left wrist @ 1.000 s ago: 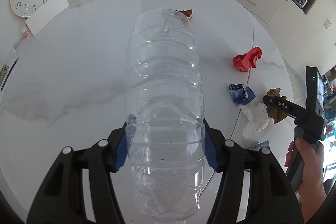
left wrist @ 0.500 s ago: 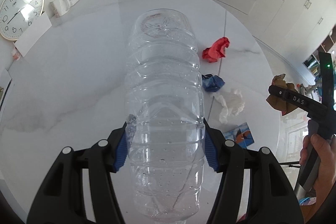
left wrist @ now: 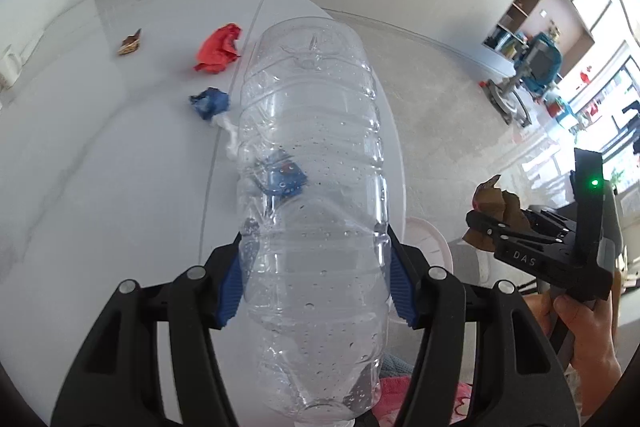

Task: Collect trash
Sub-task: 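Carry the bottle and the brown-red bag to the wastebasket with both grippers, then open the right gripper to drop the bag while the left gripper drops the bottle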

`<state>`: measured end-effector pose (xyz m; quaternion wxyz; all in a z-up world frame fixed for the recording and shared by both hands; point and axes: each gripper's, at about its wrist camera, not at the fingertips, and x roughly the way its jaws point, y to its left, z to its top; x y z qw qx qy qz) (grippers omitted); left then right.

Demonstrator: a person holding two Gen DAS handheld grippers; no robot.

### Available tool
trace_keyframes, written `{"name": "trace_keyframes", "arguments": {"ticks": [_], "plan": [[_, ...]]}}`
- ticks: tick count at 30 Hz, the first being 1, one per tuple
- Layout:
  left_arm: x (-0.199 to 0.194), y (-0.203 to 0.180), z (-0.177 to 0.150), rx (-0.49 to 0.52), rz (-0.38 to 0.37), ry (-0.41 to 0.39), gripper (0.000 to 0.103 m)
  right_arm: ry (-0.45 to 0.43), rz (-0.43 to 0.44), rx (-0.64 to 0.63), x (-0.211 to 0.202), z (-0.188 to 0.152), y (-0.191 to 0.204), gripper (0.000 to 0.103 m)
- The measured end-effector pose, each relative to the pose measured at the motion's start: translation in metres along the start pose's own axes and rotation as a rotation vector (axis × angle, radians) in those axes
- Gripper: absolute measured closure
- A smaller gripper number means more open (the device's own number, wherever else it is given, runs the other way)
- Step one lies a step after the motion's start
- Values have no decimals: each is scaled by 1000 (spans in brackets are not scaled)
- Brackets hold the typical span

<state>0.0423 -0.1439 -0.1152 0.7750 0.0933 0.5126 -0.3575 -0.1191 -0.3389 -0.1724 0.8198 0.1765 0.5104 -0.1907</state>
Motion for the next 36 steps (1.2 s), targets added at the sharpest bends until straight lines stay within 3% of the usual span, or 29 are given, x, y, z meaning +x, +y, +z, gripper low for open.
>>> {"name": "trace_keyframes", "arguments": {"ticks": [8, 11, 13, 22, 31, 34, 36], "plan": [[20, -63, -3, 134, -20, 42, 45, 60, 0, 62, 35, -41, -49, 39], [30, -84, -5, 173, -14, 58, 45, 106, 15, 60, 51, -48, -65, 9], [39, -101, -8, 179, -9, 75, 45, 107, -11, 59, 53, -48, -74, 2], [76, -168, -23, 158, -40, 136, 45, 84, -36, 7, 19, -42, -139, 2], [142, -216, -44, 128, -72, 225, 44, 60, -36, -53, -3, -31, -199, 2], [166, -222, -50, 100, -61, 241, 28, 72, -39, -63, 0, -30, -215, 2], [177, -224, -54, 78, -45, 254, 27, 76, -35, -67, 2, -29, -222, 2]]}}
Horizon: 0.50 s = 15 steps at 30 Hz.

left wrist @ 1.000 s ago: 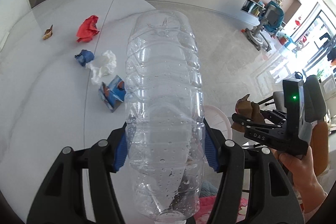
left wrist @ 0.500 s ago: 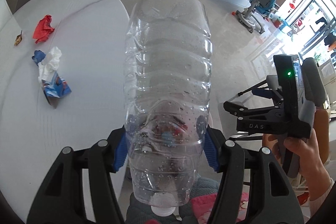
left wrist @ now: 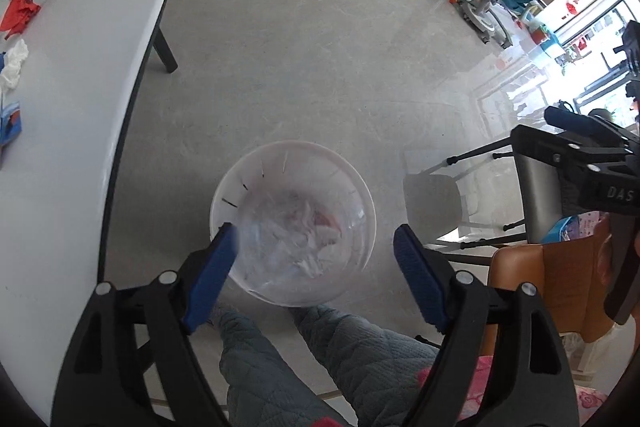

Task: Collect trash
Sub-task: 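Open the right gripper to drop the bag while the left gripper drops the bottle, then move both tools back over the table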

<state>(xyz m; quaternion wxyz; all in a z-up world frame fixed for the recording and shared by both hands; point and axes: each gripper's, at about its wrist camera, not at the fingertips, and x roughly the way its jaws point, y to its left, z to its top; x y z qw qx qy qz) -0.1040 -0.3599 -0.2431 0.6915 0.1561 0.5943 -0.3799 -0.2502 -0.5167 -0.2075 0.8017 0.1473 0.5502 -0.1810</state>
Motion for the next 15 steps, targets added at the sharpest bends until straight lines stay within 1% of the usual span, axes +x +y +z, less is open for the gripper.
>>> {"name": "trace_keyframes", "arguments": {"ticks": [3, 4, 5, 8, 10, 12, 14, 15], "plan": [[10, 2, -2, -38, 24, 31, 26, 2, 5, -4, 1, -1, -8, 2], [9, 4, -2, -51, 37, 34, 21, 1, 11, -5, 1, -2, -10, 2], [5, 6, -4, -65, 52, 23, 20, -2, 16, -6, 0, -2, -12, 2], [-19, 11, -8, -108, 92, -23, 20, -20, 31, -20, -4, -3, -11, 2], [-42, 16, -5, -133, 119, -62, 19, -41, 42, -29, -8, -2, -8, 2], [-66, 17, -6, -152, 166, -117, 10, -61, 59, -32, -13, 0, -8, 2], [-93, 19, -8, -167, 218, -181, 8, -85, 80, -32, -19, 3, -6, 2], [-104, 21, -6, -174, 227, -196, 8, -94, 90, -35, -20, 5, -6, 2]]}}
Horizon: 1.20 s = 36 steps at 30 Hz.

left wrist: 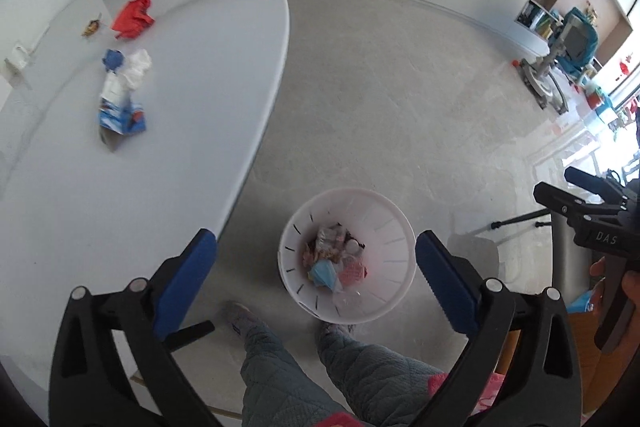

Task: Collect trash
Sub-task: 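Move both tools back over the table, then grasp the brown chip bag with the left gripper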

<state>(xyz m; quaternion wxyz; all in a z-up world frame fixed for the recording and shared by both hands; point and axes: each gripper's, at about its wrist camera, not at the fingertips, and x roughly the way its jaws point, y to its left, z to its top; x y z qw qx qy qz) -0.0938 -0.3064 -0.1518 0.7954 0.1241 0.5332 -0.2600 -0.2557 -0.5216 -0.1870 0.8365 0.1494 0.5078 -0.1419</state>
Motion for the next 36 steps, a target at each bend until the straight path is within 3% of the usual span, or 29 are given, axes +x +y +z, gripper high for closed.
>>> {"name": "trace_keyframes", "arguments": {"ticks": [9, 16, 24, 29, 36], "plan": [[-60, 41, 10, -175, 125, -106, 8, -103, 29, -115, -25, 19, 29, 2], [-72, 89, 9, -325, 216, -119, 8, -124, 119, -224, -26, 44, 73, 2], [-70, 148, 21, -382, 273, -122, 8, -138, 203, -323, -11, 90, 147, 2], [-54, 205, 52, -405, 267, -119, 8, -143, 243, -356, 2, 135, 205, 2], [-19, 294, 122, -380, 283, -138, 8, -132, 235, -397, 35, 204, 283, 2]]}}
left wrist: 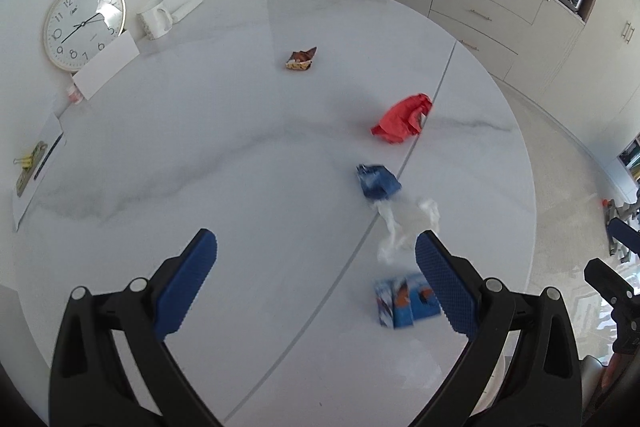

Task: Collect trash
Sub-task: 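Grasp the brown chip bag with the left gripper, then grasp the red plastic bag with the right gripper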

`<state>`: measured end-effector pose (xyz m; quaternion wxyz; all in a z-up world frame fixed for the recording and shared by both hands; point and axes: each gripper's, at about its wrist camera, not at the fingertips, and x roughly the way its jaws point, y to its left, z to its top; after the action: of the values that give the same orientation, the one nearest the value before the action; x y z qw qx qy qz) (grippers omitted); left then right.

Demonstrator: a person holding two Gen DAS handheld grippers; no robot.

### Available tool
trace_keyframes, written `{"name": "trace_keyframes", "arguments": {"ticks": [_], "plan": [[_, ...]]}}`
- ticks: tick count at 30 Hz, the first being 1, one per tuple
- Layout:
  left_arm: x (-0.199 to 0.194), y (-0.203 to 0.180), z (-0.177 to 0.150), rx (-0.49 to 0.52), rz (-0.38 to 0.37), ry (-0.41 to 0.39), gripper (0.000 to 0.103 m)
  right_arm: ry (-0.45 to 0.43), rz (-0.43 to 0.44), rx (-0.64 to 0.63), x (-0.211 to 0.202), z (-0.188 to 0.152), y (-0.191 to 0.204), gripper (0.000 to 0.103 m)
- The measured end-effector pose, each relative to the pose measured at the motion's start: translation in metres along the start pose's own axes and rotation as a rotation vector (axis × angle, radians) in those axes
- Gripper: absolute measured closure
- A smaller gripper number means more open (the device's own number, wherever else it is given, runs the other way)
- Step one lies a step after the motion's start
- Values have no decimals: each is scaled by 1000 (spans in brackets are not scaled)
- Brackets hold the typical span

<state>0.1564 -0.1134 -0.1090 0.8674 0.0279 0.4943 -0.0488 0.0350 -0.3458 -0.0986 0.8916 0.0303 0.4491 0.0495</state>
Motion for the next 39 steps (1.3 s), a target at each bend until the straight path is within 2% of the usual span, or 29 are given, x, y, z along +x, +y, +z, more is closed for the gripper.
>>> {"name": "trace_keyframes", "arguments": {"ticks": [6, 11, 15, 21, 27, 30, 32, 34, 36, 37, 39], "plan": [[74, 24, 73, 18, -34, -4, 8, 44, -3, 5, 64, 52, 18, 2], [142, 27, 134, 63, -59, -2, 8, 77, 12, 47, 124, 89, 28, 2], [192, 26, 172, 100, -74, -7, 8, 92, -10, 49, 169, 107, 39, 2], [250, 34, 205, 69, -90, 25, 8, 114, -21, 42, 218, 126, 50, 2], [275, 33, 214, 96, -82, 25, 9, 135, -45, 58, 239, 131, 55, 2], [279, 30, 214, 121, -71, 12, 22, 139, -54, 57, 242, 129, 59, 2], [281, 29, 214, 135, -70, 11, 46, 141, -50, 66, 244, 130, 58, 2], [283, 29, 214, 136, -78, 16, 57, 140, -36, 80, 244, 130, 56, 2], [282, 29, 214, 136, -67, 8, 62, 142, -33, 85, 244, 129, 54, 2], [281, 28, 213, 141, -63, 4, 69, 145, -31, 84, 244, 129, 53, 2], [281, 28, 213, 144, -58, 4, 69, 152, -21, 86, 246, 128, 51, 2]]}}
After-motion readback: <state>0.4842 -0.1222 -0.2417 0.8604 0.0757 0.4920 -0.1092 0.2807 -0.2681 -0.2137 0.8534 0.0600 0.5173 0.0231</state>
